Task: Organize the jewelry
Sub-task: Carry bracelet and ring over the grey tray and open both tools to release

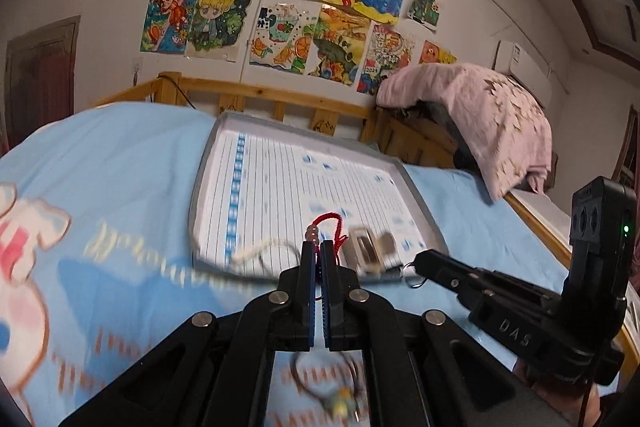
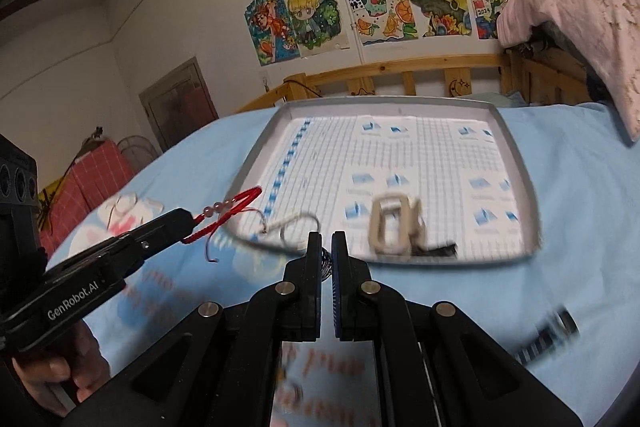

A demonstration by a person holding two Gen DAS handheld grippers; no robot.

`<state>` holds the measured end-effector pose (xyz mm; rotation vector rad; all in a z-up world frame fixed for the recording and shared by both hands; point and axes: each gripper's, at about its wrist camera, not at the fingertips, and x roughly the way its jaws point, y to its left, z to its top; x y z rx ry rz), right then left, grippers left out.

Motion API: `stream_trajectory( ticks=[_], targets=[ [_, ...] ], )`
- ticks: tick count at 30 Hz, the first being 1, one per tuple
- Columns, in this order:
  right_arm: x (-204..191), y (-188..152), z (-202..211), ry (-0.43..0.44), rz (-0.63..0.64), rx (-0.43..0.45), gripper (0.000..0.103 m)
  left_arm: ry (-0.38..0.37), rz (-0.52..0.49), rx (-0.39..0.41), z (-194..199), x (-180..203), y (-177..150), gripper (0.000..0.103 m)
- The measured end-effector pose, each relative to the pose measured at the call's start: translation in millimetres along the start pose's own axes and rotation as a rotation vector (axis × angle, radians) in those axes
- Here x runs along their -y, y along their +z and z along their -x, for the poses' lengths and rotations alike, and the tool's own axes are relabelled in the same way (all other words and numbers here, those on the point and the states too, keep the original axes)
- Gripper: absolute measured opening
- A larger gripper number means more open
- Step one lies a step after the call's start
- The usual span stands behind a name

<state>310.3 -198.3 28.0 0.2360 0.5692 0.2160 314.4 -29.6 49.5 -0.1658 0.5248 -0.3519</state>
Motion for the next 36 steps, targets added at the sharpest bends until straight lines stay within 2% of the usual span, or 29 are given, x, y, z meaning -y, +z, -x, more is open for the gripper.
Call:
stream_trajectory(
  ticks=[5,10,20,22,23,25,30,32,35,36],
  targets=[
    [-4,15,-50,0.001,-0.004,-0.033,0.004,0.015,0.027,-0.016,-39,-23,11,0.003],
    [-2,13,-89,-0.012,0.008,-0.087,0.004,0.033,0.065,-0.062,-70,-44,9,0.003],
    [2,8,-103,-0.040,0.010,-0.123,0.005,0.018,0.130,-0.105,-86,-59,4,0.004],
    [4,7,-101,-0.042,-0.004,-0.127,0.011,0.012,0.150,-0.113,-87,-62,3,0.005],
    [5,7,-99,-0.042,-0.008,-0.125,0.014,0.007,0.156,-0.117,-87,-63,2,0.009],
    [4,8,-92,-0.052,-0.006,-0.109,0.026,0.010,0.161,-0.115,-84,-62,2,0.016],
    [0,12,-57,-0.083,0.027,-0.039,0.032,0.021,0.147,-0.051,-57,-54,2,0.038],
    [0,15,-35,-0.109,0.037,0.015,0.039,0.021,0.135,0.001,-38,-49,2,0.069],
    [0,15,3,-0.135,0.047,0.091,0.047,0.032,0.127,0.100,-3,-40,2,0.090],
    [0,14,15,-0.142,0.047,0.114,0.054,0.036,0.124,0.123,9,-37,1,0.094]
  ],
)
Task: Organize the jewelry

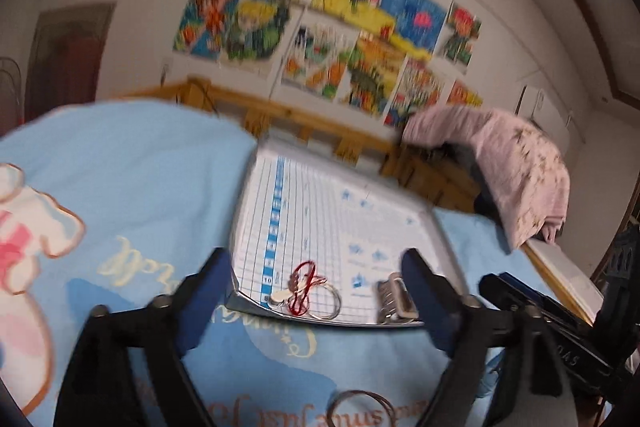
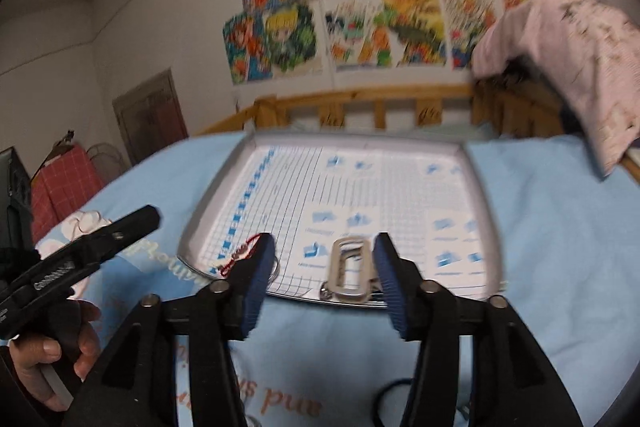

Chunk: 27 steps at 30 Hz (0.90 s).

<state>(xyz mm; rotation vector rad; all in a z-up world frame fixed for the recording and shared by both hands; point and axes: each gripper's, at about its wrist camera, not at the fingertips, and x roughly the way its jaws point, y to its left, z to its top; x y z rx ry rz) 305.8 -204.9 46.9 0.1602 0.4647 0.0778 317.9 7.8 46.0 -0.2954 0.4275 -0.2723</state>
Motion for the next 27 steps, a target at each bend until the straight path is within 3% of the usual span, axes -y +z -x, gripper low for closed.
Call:
stream_trajectory(
  ticks=[1,2,4,6,10,18,27],
  targets=[
    [2,0,16,-0.013,-0.005,0.033,0.060,0.006,-0.001,0.015,8,2,1,0.102],
    [3,1,25,-0.020,-0.005,0.053,0.063,0.017,-0.005,0.041,21,5,1,0.103],
    [3,0,54,-0.050,0.003,0.108,0.084,0.018,-0.021,0.077,45,12,0,0.103],
    [3,-1,76,-0.058,0.016,0.145,0.096,0.018,-0.037,0.080,63,18,0,0.103],
    [-2,-9,125,-0.073,0.058,0.219,0.102,0.055,-0.084,0.123,105,33,-7,0.103],
    [-9,-39,202,-0.104,0.086,0.313,0.102,0.103,-0.166,0.230,180,55,-35,0.103],
    [-10,-79,251,-0.184,0.100,0.324,0.102,0.137,-0.211,0.235,223,62,-80,0.103]
  ],
)
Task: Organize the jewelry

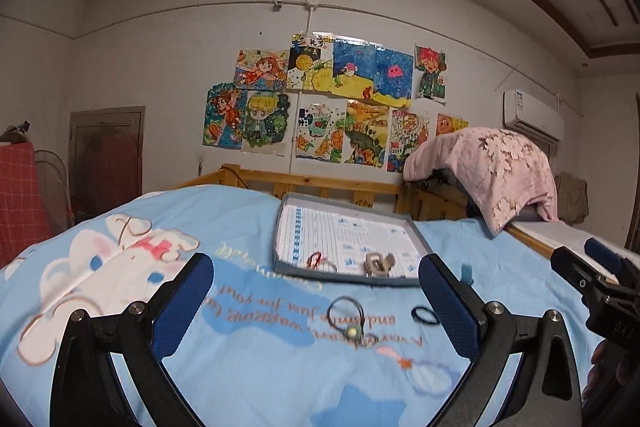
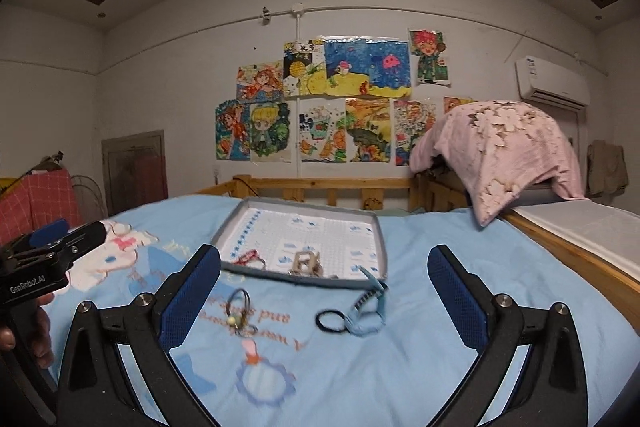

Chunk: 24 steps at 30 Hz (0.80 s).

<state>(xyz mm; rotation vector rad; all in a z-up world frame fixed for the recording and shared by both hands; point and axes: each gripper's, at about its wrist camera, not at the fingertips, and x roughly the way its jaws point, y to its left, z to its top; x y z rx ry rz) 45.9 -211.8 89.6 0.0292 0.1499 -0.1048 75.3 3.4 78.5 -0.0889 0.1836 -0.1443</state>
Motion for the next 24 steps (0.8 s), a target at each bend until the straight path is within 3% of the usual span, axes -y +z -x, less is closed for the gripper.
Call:
stream_trajectory(
  ticks=[10,24],
  targets=[
    [8,-30,36,-0.063,0.007,-0.063,0.102,0.015,-0.010,-0.029,26,0,-29,0.103],
    [14,-27,21,-0.056,-0.013,-0.084,0.102,-0.020,-0.008,-0.097,1,3,-26,0.103]
  ],
)
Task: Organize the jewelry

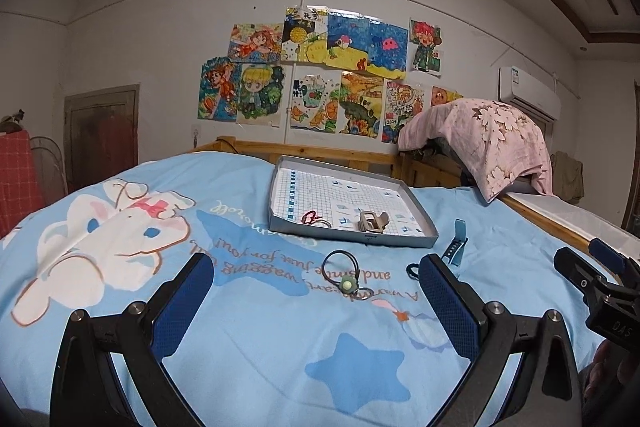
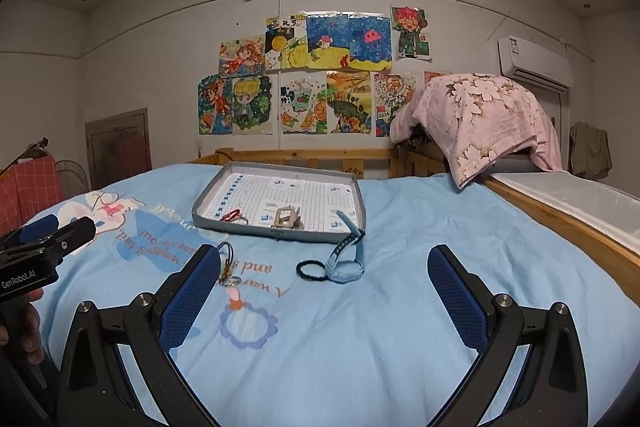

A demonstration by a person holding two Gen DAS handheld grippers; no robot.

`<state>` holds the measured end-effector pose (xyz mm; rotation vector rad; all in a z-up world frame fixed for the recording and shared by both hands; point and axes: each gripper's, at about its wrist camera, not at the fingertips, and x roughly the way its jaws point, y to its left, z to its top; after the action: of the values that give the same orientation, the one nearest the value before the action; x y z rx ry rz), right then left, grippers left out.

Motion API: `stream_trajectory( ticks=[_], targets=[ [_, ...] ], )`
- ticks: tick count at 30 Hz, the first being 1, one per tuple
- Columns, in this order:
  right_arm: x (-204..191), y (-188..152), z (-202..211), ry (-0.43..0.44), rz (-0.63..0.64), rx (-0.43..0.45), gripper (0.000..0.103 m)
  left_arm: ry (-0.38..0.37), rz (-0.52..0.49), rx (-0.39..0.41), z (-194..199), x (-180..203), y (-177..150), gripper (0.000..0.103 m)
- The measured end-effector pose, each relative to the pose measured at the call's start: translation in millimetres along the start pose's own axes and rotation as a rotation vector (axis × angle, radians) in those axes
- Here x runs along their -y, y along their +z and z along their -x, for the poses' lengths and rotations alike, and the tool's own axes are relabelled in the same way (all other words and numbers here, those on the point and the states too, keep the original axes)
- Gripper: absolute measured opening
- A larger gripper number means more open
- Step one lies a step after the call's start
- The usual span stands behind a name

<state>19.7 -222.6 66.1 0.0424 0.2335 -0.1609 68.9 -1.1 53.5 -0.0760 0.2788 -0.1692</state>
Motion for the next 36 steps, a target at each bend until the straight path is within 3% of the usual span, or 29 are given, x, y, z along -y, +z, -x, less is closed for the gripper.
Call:
stream_trajectory(
  ticks=[19,29,36],
  targets=[
    [11,31,-77,0.018,-0.012,-0.026,0.102,-0.019,-0.038,-0.081,-88,24,28,0.103],
    [10,29,-119,0.055,-0.020,-0.094,0.102,-0.043,0.013,-0.205,-143,11,33,0.103],
    [-5,25,-143,0.114,-0.007,-0.107,0.102,-0.038,0.048,-0.231,-171,-6,34,0.103]
  ],
)
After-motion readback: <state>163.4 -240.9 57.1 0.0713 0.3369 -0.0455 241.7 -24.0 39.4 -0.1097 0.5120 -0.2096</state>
